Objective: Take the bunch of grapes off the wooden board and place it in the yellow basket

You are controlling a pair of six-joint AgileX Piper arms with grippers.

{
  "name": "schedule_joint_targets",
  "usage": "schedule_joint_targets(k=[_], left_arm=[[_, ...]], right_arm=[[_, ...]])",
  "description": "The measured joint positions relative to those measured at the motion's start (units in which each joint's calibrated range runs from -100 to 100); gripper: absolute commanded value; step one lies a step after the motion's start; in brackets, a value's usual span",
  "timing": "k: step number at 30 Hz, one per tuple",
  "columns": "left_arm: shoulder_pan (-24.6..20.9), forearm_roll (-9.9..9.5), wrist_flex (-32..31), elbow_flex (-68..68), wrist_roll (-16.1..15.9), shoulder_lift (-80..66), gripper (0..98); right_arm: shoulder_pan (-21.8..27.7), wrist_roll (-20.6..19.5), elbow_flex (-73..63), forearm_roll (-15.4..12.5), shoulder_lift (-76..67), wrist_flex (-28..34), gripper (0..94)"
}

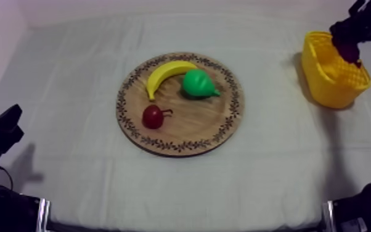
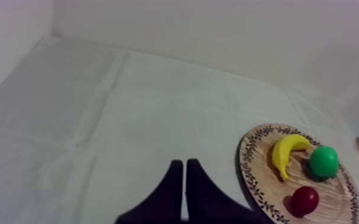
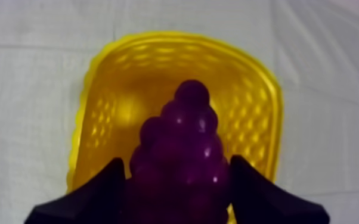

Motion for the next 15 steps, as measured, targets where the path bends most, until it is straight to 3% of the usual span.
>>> schedule_joint_targets(k=[5, 15], left_arm=[[0.0, 0.00, 0.0, 0.0, 0.0, 0.0, 0.1], [0.0, 0.00, 0.0, 0.0, 0.0, 0.0, 0.1]], right_arm=[[0.8, -0.2, -2.1, -0.4, 6.5, -1.4, 41.4], [2.1, -0.6, -6.0, -0.5, 15.9, -2.5, 57.8]])
